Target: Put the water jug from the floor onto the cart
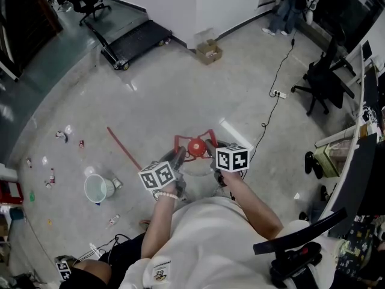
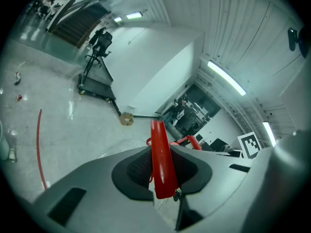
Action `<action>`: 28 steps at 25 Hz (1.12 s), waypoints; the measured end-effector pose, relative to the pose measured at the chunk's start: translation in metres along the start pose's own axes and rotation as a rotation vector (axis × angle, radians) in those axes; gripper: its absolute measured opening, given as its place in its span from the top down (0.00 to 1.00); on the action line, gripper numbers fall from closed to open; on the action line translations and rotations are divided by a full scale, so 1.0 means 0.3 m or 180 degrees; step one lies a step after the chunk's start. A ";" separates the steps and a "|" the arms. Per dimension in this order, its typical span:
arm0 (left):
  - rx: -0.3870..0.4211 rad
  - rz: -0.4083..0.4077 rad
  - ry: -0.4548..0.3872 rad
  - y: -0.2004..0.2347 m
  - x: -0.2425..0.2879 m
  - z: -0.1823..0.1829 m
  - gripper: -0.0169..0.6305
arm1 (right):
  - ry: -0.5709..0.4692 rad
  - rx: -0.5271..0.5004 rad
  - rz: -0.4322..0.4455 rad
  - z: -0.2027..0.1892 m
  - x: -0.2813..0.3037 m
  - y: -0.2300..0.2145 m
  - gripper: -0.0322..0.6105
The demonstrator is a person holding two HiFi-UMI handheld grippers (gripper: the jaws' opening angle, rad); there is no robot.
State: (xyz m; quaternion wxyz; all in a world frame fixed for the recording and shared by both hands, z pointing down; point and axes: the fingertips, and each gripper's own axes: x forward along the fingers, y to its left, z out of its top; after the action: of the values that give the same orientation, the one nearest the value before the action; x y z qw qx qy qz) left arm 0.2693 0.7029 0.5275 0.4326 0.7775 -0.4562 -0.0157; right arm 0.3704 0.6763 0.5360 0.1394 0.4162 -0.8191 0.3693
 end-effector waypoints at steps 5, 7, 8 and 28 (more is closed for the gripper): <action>-0.0039 0.0038 -0.0026 0.014 -0.015 -0.006 0.85 | 0.0043 -0.0043 0.0028 -0.006 0.009 0.015 0.92; -0.0047 0.0044 -0.0030 0.011 -0.018 -0.014 0.85 | 0.0060 -0.0051 0.0037 -0.014 0.004 0.014 0.92; -0.0051 0.0044 -0.0033 0.011 -0.020 -0.014 0.85 | 0.0068 -0.0053 0.0041 -0.017 0.005 0.015 0.92; -0.0112 0.0167 -0.0190 0.068 -0.079 0.003 0.85 | 0.0132 -0.0151 0.0209 -0.035 0.056 0.090 0.92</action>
State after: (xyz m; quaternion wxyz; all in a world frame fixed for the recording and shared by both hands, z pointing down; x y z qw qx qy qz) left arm 0.2409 0.7152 0.5321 0.4327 0.7567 -0.4888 -0.0355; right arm 0.3380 0.6844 0.5390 0.1540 0.3779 -0.8378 0.3626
